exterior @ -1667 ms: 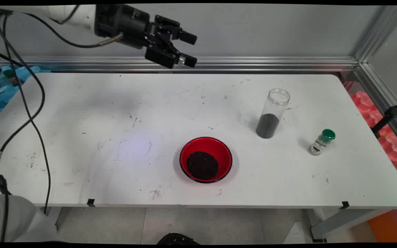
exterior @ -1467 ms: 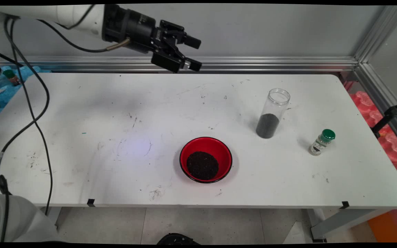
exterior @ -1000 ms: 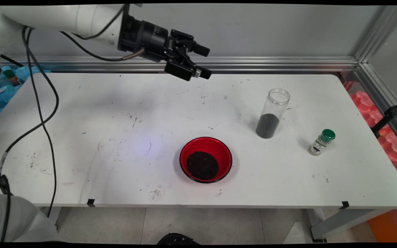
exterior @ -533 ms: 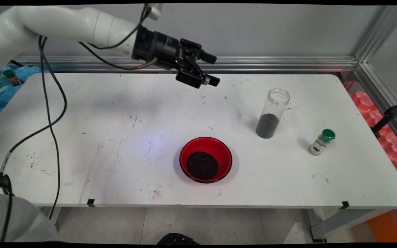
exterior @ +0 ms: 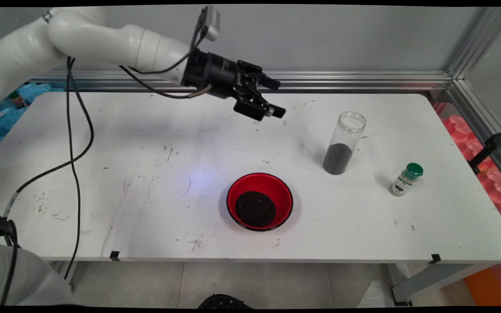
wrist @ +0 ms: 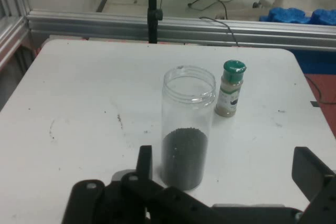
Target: Pick up the black seasoning powder from the table
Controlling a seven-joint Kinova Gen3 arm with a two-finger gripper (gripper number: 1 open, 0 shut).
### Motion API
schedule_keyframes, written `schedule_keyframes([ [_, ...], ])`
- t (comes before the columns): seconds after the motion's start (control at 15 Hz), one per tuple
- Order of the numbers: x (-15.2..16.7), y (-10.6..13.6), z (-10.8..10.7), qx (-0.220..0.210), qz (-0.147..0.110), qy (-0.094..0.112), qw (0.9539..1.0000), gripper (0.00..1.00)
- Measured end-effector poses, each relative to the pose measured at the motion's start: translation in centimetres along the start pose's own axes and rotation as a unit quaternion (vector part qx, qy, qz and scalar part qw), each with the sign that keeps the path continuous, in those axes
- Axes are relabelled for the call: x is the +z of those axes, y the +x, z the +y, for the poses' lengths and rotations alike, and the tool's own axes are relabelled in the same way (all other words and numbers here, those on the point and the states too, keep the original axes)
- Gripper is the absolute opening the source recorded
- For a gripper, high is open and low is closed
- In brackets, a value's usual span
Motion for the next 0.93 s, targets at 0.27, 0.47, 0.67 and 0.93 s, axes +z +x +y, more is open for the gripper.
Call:
schedule_keyframes([
  [0.27,1.6,-0.9,-0.1,-0.004,-0.005,0.002,1.0000,1.00],
  [0.47,3.0,-1.6,-0.1,-0.007,-0.008,0.002,0.9999,1.00],
  [0.67,4.6,-2.1,0.1,-0.009,-0.009,-0.002,0.9999,1.00],
  [0.93,6.7,-2.8,0.3,-0.012,-0.011,-0.005,0.9999,1.00],
])
